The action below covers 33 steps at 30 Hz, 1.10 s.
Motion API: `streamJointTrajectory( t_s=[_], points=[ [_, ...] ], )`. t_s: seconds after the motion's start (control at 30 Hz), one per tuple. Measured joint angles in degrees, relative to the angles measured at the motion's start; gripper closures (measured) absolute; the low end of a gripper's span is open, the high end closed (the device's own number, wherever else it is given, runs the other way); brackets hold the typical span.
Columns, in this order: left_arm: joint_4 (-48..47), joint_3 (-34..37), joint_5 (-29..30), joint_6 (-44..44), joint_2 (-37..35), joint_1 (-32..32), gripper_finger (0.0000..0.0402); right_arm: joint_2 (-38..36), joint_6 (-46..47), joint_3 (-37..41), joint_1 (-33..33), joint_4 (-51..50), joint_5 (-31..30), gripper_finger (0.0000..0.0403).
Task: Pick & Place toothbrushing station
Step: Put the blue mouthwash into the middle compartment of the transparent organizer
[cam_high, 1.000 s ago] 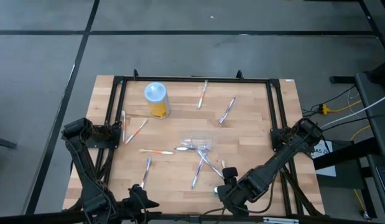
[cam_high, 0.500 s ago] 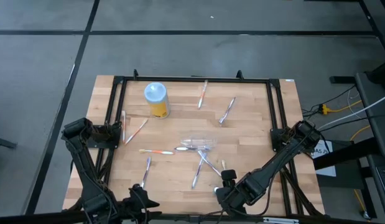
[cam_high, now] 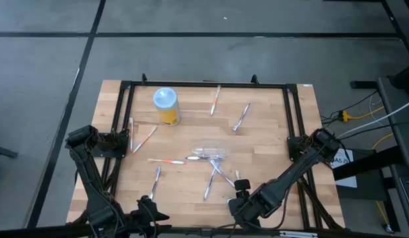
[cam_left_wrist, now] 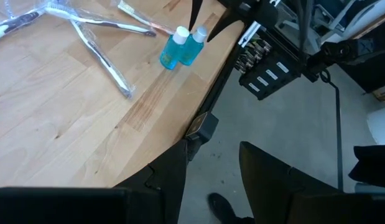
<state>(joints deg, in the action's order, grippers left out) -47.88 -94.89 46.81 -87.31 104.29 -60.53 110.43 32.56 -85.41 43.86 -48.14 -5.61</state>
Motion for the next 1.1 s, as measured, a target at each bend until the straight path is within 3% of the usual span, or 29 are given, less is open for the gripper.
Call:
streamJointTrajectory(
  t_s=[0.47,0.8,1.0,1.1],
  points=[
    [0.1,0.0,-0.2,-0.6,0.0,-0.1,0.0258,1.3,1.5,-0.1,0.0,-0.1,0.9,0.0305],
    [0.1,0.0,-0.2,-0.6,0.0,-0.1,0.0258,1.4,4.8,-1.6,0.6,-4.5,1.2,0.0305],
    [0.1,0.0,1.0,-0.2,0.0,-0.1,0.0258,1.5,4.5,-11.8,1.4,-18.6,-7.8,0.0305],
    [0.8,0.0,5.4,1.9,0.0,-0.2,0.0258,1.5,4.4,-17.7,1.3,-23.3,-13.3,0.0305]
  ],
)
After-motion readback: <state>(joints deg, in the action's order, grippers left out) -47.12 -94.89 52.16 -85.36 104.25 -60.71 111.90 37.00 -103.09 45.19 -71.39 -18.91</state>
